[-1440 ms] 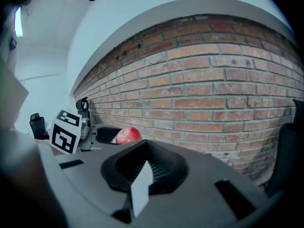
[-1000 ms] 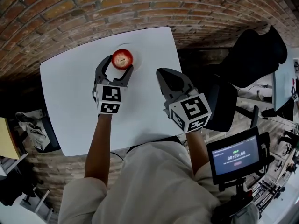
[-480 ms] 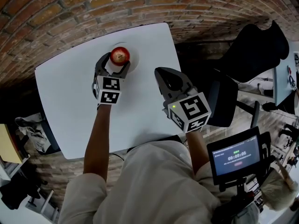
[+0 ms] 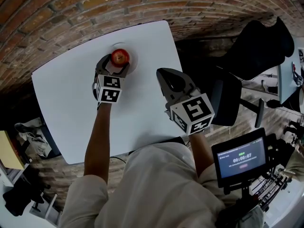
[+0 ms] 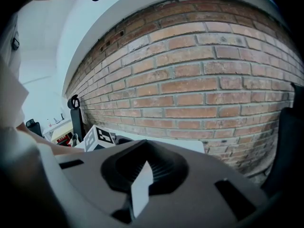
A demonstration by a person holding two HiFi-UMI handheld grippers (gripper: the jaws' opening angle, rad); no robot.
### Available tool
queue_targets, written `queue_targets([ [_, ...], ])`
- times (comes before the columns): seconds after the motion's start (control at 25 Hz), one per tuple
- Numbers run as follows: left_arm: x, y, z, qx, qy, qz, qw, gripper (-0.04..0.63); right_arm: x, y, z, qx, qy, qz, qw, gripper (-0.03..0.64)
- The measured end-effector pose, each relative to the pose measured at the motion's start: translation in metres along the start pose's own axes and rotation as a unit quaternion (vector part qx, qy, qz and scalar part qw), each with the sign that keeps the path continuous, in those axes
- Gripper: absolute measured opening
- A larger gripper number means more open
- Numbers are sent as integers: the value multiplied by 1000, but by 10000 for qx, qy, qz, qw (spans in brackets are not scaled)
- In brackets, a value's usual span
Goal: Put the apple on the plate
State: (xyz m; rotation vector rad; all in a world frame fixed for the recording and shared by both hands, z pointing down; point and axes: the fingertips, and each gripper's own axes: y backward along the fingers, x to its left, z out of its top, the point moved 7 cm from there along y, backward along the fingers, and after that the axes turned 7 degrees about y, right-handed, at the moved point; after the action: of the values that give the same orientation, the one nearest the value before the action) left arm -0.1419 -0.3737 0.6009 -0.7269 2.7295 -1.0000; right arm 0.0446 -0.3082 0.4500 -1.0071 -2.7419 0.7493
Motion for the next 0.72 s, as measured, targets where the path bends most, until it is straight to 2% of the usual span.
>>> queue_targets([
  [0.72, 0, -3, 1, -91, 40, -67, 9999, 347, -1, 0, -5, 31, -78, -8, 10000, 3],
])
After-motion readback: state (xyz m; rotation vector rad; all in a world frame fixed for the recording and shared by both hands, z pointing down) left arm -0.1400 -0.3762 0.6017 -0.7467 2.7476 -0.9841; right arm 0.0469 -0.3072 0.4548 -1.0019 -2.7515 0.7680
